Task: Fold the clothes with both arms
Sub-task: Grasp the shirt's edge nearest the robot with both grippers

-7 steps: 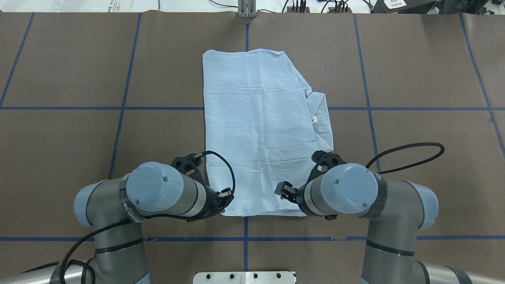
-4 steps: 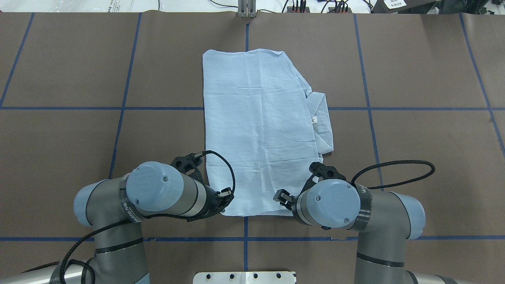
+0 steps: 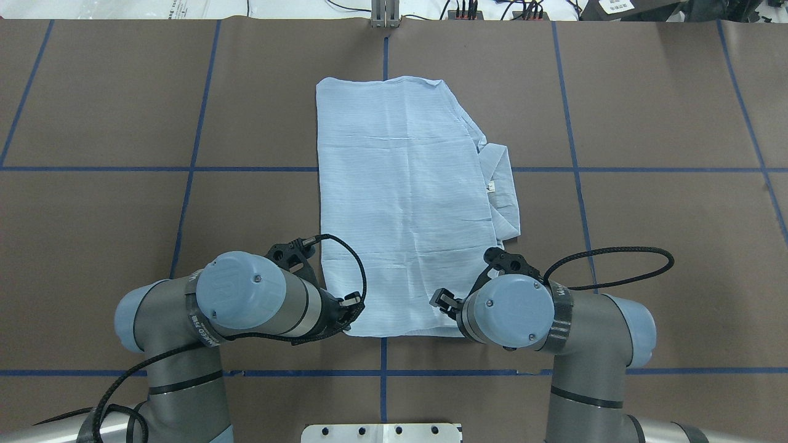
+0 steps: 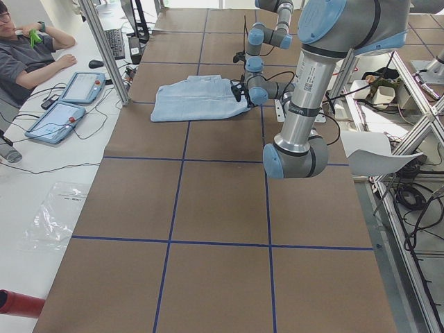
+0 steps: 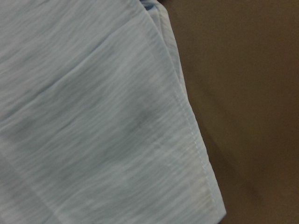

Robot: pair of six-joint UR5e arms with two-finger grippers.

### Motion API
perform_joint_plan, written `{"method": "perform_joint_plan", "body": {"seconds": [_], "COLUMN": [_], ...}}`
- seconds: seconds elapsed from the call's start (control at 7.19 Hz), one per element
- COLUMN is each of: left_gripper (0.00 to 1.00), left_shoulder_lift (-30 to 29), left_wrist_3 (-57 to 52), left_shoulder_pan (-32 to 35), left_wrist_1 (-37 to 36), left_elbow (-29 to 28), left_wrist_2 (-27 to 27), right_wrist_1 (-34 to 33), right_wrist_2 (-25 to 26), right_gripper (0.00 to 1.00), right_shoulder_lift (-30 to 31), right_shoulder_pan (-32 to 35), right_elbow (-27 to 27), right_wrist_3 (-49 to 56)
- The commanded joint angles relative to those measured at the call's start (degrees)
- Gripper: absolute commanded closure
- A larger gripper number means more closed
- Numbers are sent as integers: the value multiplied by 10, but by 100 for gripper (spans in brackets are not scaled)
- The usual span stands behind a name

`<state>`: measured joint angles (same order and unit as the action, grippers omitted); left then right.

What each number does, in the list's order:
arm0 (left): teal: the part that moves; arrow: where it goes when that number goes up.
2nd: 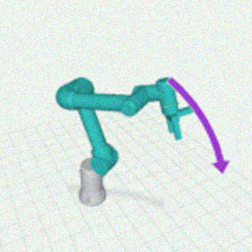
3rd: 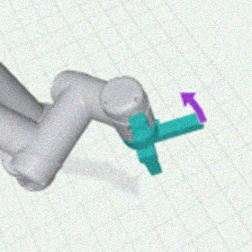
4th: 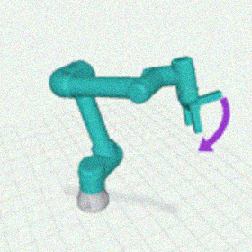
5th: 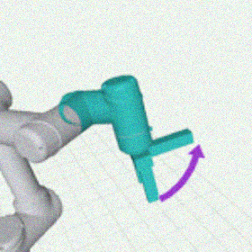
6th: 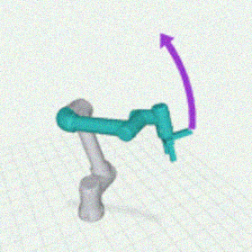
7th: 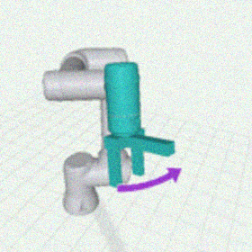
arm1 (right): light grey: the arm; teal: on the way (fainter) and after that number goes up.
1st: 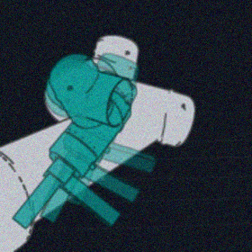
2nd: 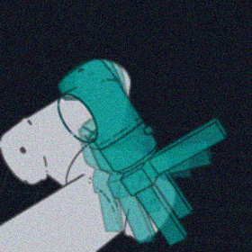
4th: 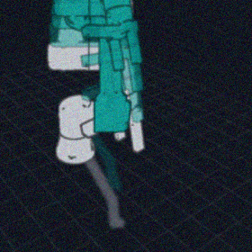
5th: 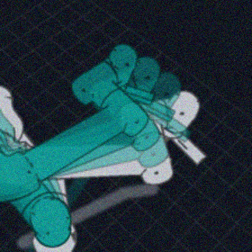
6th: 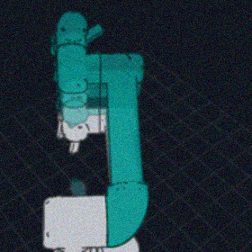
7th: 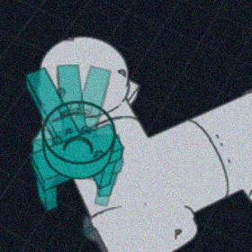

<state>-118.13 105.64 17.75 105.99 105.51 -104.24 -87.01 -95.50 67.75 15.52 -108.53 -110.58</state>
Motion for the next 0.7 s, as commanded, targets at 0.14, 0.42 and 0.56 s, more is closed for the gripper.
{"method": "perform_joint_plan", "body": {"seconds": [0.14,0.42,0.56], "left_gripper": [100,100,100], "left_shoulder_lift": [-1,-1,-1], "left_wrist_3": [0,0,0], "left_shoulder_pan": [1,1,1], "left_wrist_1": [0,0,-1], "left_elbow": [0,0,0], "left_wrist_2": [0,0,0], "right_wrist_1": [0,0,1], "right_wrist_2": [0,0,0], "right_gripper": [0,0,0], "right_shoulder_lift": [-2,-3,-4], "right_shoulder_pan": [-9,-14,-15], "right_elbow": [11,11,11], "right_wrist_3": [-1,0,-1]}}
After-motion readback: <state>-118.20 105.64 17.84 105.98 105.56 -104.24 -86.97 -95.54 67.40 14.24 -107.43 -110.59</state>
